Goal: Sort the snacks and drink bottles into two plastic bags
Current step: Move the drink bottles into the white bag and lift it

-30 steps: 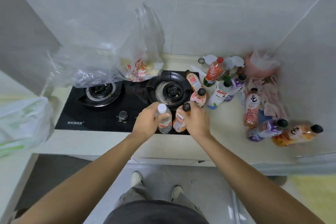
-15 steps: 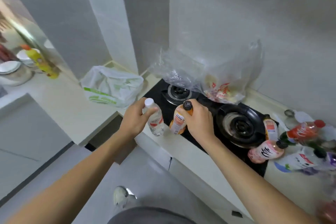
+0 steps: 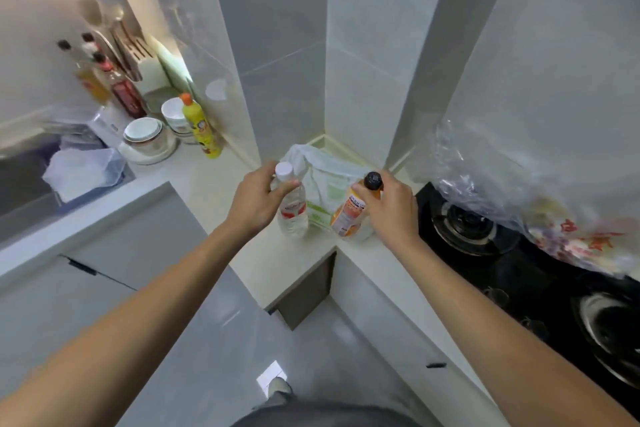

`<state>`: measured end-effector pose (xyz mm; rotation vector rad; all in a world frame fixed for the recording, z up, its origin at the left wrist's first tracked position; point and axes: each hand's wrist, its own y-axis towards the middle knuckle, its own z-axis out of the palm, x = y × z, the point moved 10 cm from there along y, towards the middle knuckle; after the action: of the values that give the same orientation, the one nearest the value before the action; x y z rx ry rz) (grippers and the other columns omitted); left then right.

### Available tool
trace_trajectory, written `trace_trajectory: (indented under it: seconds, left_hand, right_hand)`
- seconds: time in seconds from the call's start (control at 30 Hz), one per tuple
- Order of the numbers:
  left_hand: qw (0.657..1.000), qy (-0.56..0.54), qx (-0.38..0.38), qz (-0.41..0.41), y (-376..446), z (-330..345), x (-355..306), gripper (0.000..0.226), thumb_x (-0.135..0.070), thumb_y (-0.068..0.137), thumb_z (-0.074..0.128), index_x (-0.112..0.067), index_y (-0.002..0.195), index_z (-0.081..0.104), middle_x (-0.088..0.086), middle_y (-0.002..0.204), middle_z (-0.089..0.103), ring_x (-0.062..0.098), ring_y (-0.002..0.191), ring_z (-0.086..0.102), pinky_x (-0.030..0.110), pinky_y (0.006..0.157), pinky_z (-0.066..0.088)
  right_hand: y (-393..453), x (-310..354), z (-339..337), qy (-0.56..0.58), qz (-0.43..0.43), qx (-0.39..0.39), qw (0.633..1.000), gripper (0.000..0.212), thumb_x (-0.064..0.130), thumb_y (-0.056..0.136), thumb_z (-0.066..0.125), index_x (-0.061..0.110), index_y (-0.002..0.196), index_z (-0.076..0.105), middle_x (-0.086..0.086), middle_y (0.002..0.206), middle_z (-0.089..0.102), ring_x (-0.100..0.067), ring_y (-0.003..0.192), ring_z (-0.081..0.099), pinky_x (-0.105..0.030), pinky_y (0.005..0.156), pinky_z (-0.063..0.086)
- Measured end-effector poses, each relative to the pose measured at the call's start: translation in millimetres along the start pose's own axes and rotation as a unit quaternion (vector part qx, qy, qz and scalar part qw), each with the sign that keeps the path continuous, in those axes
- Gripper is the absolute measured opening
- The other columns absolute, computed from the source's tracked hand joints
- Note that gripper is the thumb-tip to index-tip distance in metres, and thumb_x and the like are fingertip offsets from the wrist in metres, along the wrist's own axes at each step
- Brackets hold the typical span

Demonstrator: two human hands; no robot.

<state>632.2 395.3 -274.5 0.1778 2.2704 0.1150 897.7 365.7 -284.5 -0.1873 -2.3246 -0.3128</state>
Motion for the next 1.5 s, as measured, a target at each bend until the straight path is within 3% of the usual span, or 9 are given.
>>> trace_trajectory:
  seconds: [0.13, 0.27, 0.4, 0.53, 0.7, 0.83, 1.17, 1.37, 1.5]
  left_hand:
    - [1.0, -0.009, -0.008, 0.014, 57, -5, 9, 0.013, -0.042, 0.098, 0.064, -0.031, 0.101, 0.059, -0.013, 0.091, 0.063, 0.016, 0.087, 0.058, 0.031, 0.068, 0.038]
    - [1.0, 0.012, 0.001, 0.013, 117, 24, 18, 0.027, -0.045, 0.097, 0.063, -0.021, 0.105, 0.058, -0.005, 0.094, 0.063, 0.022, 0.086, 0.055, 0.034, 0.068, 0.035]
    - [0.998, 0.049, 0.033, -0.016, 171, 61, 34, 0.037, -0.049, 0.098, 0.06, -0.016, 0.111, 0.056, 0.004, 0.101, 0.066, 0.029, 0.089, 0.059, 0.041, 0.072, 0.046]
    - [0.994, 0.065, 0.084, -0.037, 209, 102, 58, 0.031, -0.044, 0.099, 0.061, -0.016, 0.108, 0.054, 0.007, 0.101, 0.065, 0.03, 0.086, 0.062, 0.038, 0.069, 0.044]
    - [0.993, 0.074, 0.084, -0.043, 230, 126, 87, 0.032, -0.043, 0.1, 0.061, -0.014, 0.112, 0.055, 0.004, 0.103, 0.065, 0.03, 0.092, 0.061, 0.042, 0.076, 0.05]
    - [0.996, 0.049, 0.078, 0.007, 240, 132, 83, 0.033, -0.047, 0.1, 0.06, -0.015, 0.11, 0.056, 0.0, 0.1, 0.064, 0.026, 0.09, 0.06, 0.044, 0.075, 0.05]
    - [0.987, 0.106, 0.124, -0.009, 272, 137, 82, 0.026, -0.03, 0.104, 0.054, -0.01, 0.118, 0.046, 0.008, 0.099, 0.059, 0.036, 0.089, 0.058, 0.038, 0.065, 0.037]
    - [0.967, 0.158, 0.193, 0.057, 264, 133, 69, 0.045, -0.014, 0.099, 0.057, -0.019, 0.14, 0.039, 0.008, 0.142, 0.047, 0.034, 0.119, 0.055, 0.04, 0.078, 0.046]
    - [0.954, 0.189, 0.186, 0.139, 254, 113, 51, 0.056, -0.021, 0.094, 0.065, -0.018, 0.144, 0.039, 0.008, 0.147, 0.04, 0.03, 0.132, 0.042, 0.047, 0.096, 0.05]
  right_hand:
    - [40, 12, 26, -0.016, 0.017, -0.026, 0.999, 0.033, 0.051, 0.092, 0.069, 0.018, 0.098, 0.064, 0.004, 0.089, 0.069, -0.024, 0.085, 0.064, -0.038, 0.074, 0.047]
    - [89, 5, 56, -0.028, 0.034, -0.025, 0.999, 0.032, 0.047, 0.093, 0.07, 0.017, 0.099, 0.062, 0.003, 0.091, 0.069, -0.025, 0.085, 0.063, -0.034, 0.068, 0.04]
    - [130, -21, 91, -0.029, 0.045, -0.007, 0.999, 0.032, 0.047, 0.092, 0.071, 0.017, 0.097, 0.061, 0.001, 0.09, 0.07, -0.026, 0.084, 0.065, -0.039, 0.067, 0.049]
    - [155, -46, 127, -0.041, 0.06, 0.022, 0.997, 0.033, 0.046, 0.093, 0.07, 0.015, 0.098, 0.061, -0.001, 0.091, 0.068, -0.028, 0.085, 0.064, -0.042, 0.07, 0.052]
    - [181, -57, 150, -0.048, 0.038, 0.027, 0.998, 0.034, 0.043, 0.094, 0.071, 0.011, 0.099, 0.059, -0.003, 0.091, 0.067, -0.031, 0.082, 0.063, -0.041, 0.068, 0.047]
    - [198, -49, 156, -0.046, 0.024, 0.017, 0.999, 0.033, 0.042, 0.094, 0.07, 0.011, 0.102, 0.06, -0.002, 0.091, 0.068, -0.031, 0.084, 0.063, -0.038, 0.065, 0.039]
    - [223, -49, 166, -0.072, 0.026, 0.034, 0.996, 0.023, 0.035, 0.096, 0.069, 0.017, 0.104, 0.056, 0.003, 0.096, 0.064, -0.026, 0.087, 0.062, -0.045, 0.072, 0.052]
    - [215, -37, 159, -0.106, 0.03, 0.044, 0.993, 0.039, 0.024, 0.094, 0.069, 0.018, 0.131, 0.055, -0.001, 0.123, 0.063, -0.026, 0.115, 0.055, -0.038, 0.088, 0.048]
    - [196, -19, 138, -0.124, 0.042, 0.016, 0.991, 0.047, 0.034, 0.097, 0.065, 0.02, 0.139, 0.05, -0.001, 0.134, 0.057, -0.024, 0.124, 0.049, -0.039, 0.094, 0.048]
